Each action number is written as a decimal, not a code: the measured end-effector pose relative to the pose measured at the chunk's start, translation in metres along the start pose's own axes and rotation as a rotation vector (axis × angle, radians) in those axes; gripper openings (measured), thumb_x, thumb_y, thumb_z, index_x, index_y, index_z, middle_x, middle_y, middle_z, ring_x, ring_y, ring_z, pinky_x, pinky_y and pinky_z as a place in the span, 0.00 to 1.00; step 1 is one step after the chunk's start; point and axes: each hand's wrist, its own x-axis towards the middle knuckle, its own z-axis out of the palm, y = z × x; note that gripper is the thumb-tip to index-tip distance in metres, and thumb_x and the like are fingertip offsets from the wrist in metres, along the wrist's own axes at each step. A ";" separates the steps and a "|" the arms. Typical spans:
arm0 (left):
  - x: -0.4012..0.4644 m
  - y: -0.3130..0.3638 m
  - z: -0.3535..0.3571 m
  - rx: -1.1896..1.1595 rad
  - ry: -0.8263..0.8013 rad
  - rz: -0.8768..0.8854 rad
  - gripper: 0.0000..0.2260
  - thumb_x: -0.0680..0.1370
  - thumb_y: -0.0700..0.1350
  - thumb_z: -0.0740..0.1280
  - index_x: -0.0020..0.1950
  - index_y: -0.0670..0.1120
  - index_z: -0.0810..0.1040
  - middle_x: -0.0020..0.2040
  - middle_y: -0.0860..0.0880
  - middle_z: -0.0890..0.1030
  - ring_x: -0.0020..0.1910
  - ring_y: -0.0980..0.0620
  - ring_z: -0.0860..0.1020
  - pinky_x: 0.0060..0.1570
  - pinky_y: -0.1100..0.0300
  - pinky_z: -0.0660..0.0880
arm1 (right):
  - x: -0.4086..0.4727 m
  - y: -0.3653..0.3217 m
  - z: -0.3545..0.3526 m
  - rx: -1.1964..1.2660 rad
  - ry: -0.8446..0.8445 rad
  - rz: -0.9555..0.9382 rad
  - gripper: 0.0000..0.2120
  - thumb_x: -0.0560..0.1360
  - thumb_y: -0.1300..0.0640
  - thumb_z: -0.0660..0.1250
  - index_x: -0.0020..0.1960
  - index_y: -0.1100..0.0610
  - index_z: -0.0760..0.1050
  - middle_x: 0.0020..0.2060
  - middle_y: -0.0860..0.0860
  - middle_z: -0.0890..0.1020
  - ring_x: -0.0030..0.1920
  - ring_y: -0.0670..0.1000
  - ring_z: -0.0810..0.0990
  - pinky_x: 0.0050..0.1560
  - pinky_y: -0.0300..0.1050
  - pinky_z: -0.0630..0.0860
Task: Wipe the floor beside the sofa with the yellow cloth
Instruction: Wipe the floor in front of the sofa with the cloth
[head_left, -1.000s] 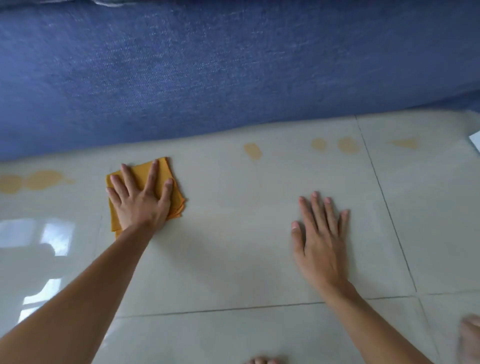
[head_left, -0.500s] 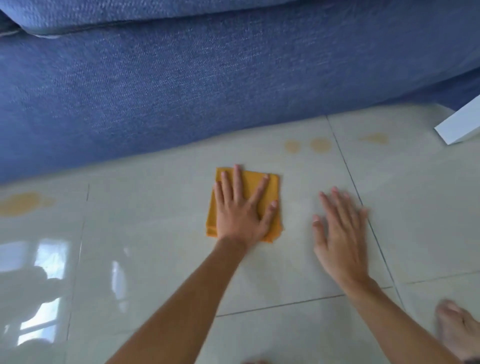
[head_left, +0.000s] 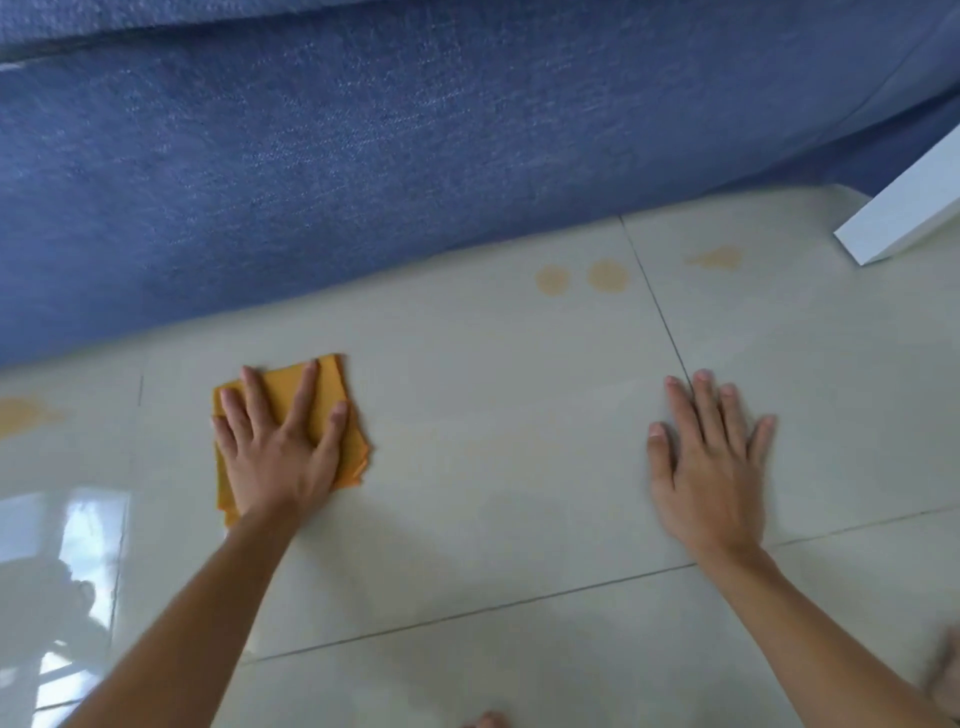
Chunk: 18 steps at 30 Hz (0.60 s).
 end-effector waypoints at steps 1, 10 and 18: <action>0.013 0.007 -0.001 -0.013 0.007 -0.024 0.30 0.75 0.70 0.44 0.77 0.66 0.49 0.81 0.41 0.46 0.78 0.35 0.47 0.76 0.39 0.45 | 0.000 0.001 0.001 -0.005 0.006 -0.001 0.27 0.79 0.47 0.53 0.76 0.54 0.66 0.76 0.56 0.66 0.77 0.60 0.63 0.75 0.71 0.51; 0.068 0.164 -0.005 -0.017 -0.012 0.111 0.32 0.74 0.71 0.40 0.77 0.65 0.46 0.80 0.40 0.45 0.78 0.35 0.42 0.76 0.38 0.40 | -0.002 0.002 0.004 0.010 0.053 0.004 0.26 0.79 0.48 0.55 0.76 0.53 0.67 0.77 0.54 0.66 0.78 0.57 0.62 0.75 0.70 0.50; -0.049 0.272 0.014 0.014 -0.062 0.682 0.29 0.76 0.68 0.46 0.77 0.64 0.50 0.81 0.41 0.45 0.78 0.34 0.44 0.75 0.37 0.45 | 0.005 0.022 -0.015 0.350 0.079 0.026 0.25 0.79 0.51 0.54 0.73 0.58 0.70 0.75 0.56 0.69 0.77 0.57 0.64 0.77 0.66 0.52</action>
